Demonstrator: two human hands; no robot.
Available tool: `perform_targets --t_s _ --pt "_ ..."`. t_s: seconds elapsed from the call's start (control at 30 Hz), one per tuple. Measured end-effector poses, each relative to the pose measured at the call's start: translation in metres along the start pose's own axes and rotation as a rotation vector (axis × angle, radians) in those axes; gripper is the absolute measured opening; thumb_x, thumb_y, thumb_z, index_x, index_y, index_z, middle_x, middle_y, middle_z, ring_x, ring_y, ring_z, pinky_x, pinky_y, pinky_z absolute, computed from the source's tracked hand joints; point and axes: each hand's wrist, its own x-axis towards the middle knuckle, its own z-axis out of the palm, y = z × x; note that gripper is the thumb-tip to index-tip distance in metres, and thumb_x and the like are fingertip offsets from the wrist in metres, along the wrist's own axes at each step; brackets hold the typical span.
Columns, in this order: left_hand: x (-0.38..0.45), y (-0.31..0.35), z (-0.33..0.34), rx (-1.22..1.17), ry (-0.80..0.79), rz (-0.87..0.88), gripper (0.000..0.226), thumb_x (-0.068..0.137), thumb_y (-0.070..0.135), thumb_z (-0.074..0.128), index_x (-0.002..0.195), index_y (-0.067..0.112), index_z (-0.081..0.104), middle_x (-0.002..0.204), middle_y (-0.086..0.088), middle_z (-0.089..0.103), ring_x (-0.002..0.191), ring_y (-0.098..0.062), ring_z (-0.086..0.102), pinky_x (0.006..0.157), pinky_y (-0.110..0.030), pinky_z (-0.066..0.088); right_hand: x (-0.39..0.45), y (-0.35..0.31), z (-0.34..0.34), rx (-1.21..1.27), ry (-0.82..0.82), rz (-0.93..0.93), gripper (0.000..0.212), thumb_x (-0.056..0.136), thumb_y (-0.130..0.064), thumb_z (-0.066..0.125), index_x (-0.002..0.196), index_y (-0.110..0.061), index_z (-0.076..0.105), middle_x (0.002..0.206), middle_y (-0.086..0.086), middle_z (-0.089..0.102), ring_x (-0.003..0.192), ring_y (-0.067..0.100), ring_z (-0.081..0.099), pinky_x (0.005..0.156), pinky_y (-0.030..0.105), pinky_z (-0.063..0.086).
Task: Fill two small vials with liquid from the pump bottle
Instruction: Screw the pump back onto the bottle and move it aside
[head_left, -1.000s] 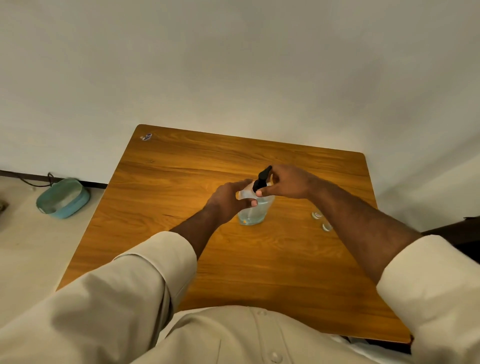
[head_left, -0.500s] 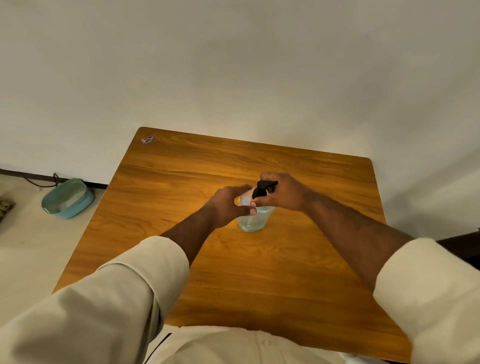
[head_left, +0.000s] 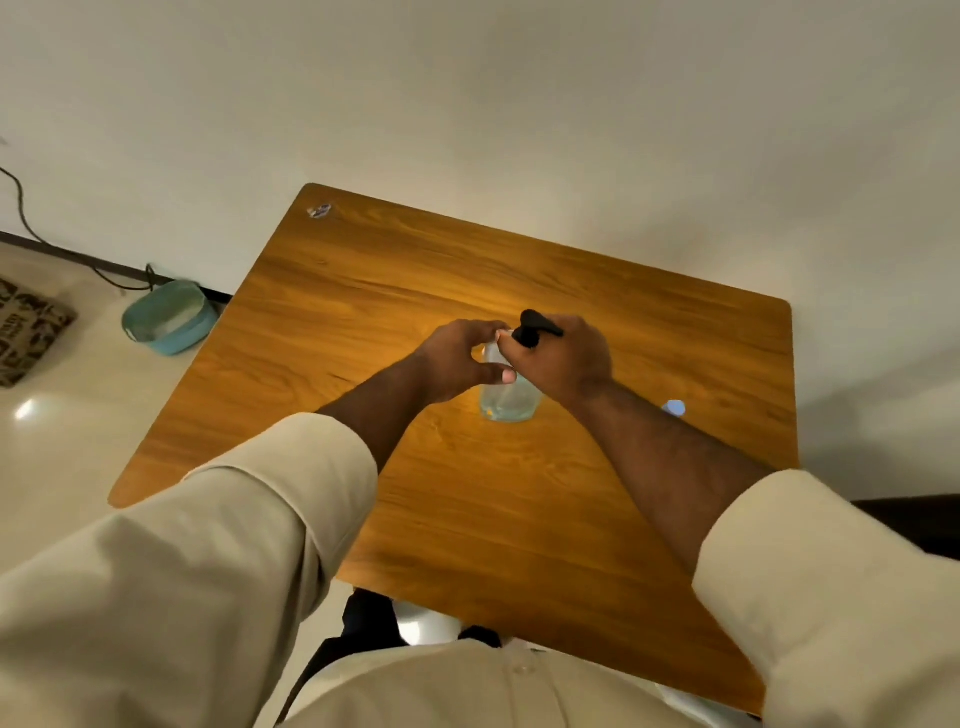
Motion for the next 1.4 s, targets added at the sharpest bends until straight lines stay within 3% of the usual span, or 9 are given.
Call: perform_targets --t_s 0.1,0.17,0.27,0.33,0.47,0.7,1.0,1.13,1.4 --pt "-0.003 0.002 -0.001 0.029 0.009 -0.006 0.077 0.077 0.028 0.08 0.144 0.017 0.042 0.149 -0.002 0.044 0.141 -0.019 0.035 0.109 -0.029 0.032 -0.005 -0.002 -0.003 -0.034 -0.004 0.055 0.042 0.064 -0.076 0.056 0.063 -0.034 0.058 0.059 -0.014 0.058 0.06 0.01 0.058 0.05 0.022 0.035" --pt "-0.005 -0.001 -0.002 0.029 0.028 -0.026 0.085 0.076 0.032 0.08 0.147 0.017 0.035 0.15 -0.005 0.042 0.14 -0.021 0.035 0.102 -0.026 0.033 -0.007 0.01 -0.01 -0.066 -0.044 -0.011 0.053 0.058 -0.084 0.053 0.081 -0.038 0.059 0.083 -0.011 0.06 0.077 0.012 0.059 0.057 0.027 0.044" --pt "-0.011 -0.012 -0.004 -0.028 0.044 -0.092 0.095 0.074 0.037 0.081 0.151 0.023 0.026 0.144 -0.008 0.048 0.133 -0.026 0.042 0.092 -0.029 0.039 -0.011 0.031 -0.015 0.017 -0.289 -0.084 0.083 0.06 -0.072 0.068 0.13 -0.034 0.044 0.134 0.0 0.04 0.121 0.018 0.041 0.095 0.039 0.045" --pt "-0.015 -0.019 -0.013 0.011 0.001 -0.112 0.099 0.073 0.039 0.081 0.152 0.026 0.021 0.141 -0.008 0.048 0.131 -0.027 0.044 0.09 -0.03 0.04 -0.011 0.033 -0.009 0.104 -0.444 -0.084 0.095 0.06 -0.051 0.083 0.139 -0.031 0.035 0.145 -0.003 0.03 0.129 0.012 0.032 0.105 0.036 0.038" --pt "-0.013 -0.03 -0.044 0.204 -0.06 -0.093 0.103 0.072 0.04 0.081 0.153 0.026 0.018 0.151 -0.01 0.039 0.139 -0.029 0.035 0.107 -0.038 0.037 0.0 0.018 0.012 0.288 -0.344 0.082 0.086 0.055 -0.024 0.091 0.131 -0.018 0.051 0.13 0.005 0.052 0.117 0.022 0.053 0.096 0.043 0.05" --pt "0.004 -0.066 -0.154 0.374 -0.019 -0.07 0.101 0.071 0.04 0.082 0.152 0.021 0.023 0.154 -0.009 0.034 0.141 -0.029 0.029 0.111 -0.041 0.032 0.058 -0.065 0.065 0.281 -0.148 0.06 0.082 0.056 -0.03 0.09 0.129 -0.024 0.051 0.122 -0.005 0.055 0.107 0.015 0.053 0.084 0.031 0.051" --pt "0.068 -0.142 -0.294 0.562 0.076 -0.125 0.086 0.078 0.04 0.076 0.149 0.024 0.03 0.155 -0.01 0.03 0.14 -0.036 0.029 0.112 -0.051 0.031 0.197 -0.17 0.151 0.364 -0.089 0.01 0.073 0.06 -0.029 0.088 0.124 -0.024 0.053 0.113 -0.01 0.059 0.101 0.008 0.056 0.075 0.012 0.047" --pt "0.103 -0.169 -0.322 0.54 0.082 -0.139 0.083 0.078 0.038 0.075 0.147 0.02 0.033 0.149 -0.015 0.038 0.134 -0.039 0.037 0.107 -0.056 0.037 0.248 -0.188 0.188 0.363 -0.083 -0.008 0.08 0.063 -0.027 0.087 0.133 -0.023 0.049 0.12 -0.011 0.053 0.111 0.009 0.05 0.087 0.019 0.044" --pt "0.141 -0.201 -0.313 0.641 -0.045 -0.115 0.079 0.079 0.023 0.077 0.146 0.015 0.034 0.146 -0.011 0.042 0.127 -0.034 0.045 0.098 -0.047 0.048 0.297 -0.186 0.22 0.34 -0.121 0.049 0.08 0.067 -0.026 0.085 0.136 -0.021 0.046 0.131 -0.003 0.056 0.116 0.011 0.05 0.092 0.026 0.046"
